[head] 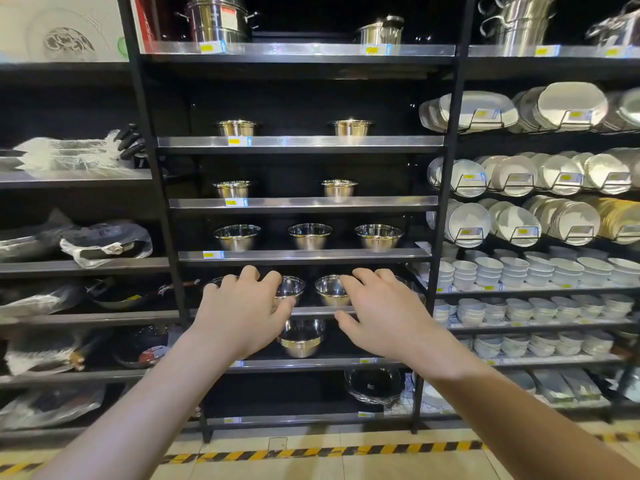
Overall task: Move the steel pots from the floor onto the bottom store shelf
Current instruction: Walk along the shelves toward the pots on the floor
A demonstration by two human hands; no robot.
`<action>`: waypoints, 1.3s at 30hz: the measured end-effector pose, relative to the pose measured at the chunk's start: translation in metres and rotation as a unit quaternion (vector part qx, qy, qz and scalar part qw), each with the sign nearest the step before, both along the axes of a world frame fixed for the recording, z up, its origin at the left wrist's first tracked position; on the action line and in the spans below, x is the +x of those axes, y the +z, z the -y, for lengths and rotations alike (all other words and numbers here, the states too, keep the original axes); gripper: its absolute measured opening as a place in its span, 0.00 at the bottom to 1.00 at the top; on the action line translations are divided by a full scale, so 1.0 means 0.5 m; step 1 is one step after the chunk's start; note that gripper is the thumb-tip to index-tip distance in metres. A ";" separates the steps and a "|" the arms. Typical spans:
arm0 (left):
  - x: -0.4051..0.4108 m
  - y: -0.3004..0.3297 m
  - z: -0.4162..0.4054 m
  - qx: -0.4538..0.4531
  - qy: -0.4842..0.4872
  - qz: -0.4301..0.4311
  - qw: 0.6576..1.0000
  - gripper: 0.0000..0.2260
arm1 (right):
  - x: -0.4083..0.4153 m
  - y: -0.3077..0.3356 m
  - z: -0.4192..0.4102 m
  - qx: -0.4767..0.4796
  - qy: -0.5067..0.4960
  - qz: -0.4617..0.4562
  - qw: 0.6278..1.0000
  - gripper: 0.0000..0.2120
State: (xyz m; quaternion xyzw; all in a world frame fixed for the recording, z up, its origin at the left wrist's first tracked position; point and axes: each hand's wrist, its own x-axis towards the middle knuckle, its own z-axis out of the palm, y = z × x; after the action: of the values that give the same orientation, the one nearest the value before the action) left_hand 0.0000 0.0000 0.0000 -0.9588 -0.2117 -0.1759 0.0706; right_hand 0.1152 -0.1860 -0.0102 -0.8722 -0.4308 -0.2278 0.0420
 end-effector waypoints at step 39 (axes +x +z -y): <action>1.144 0.028 0.644 -0.012 -0.509 -0.014 0.860 0.22 | 0.706 -0.002 0.698 0.012 -0.475 -0.036 0.879 0.27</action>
State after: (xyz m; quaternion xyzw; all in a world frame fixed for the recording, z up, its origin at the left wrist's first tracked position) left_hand 0.5719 -0.3222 0.0142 -0.9361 0.3051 -0.1710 -0.0371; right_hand 0.4682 -0.5350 -0.0109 -0.9790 0.0402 -0.1943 -0.0458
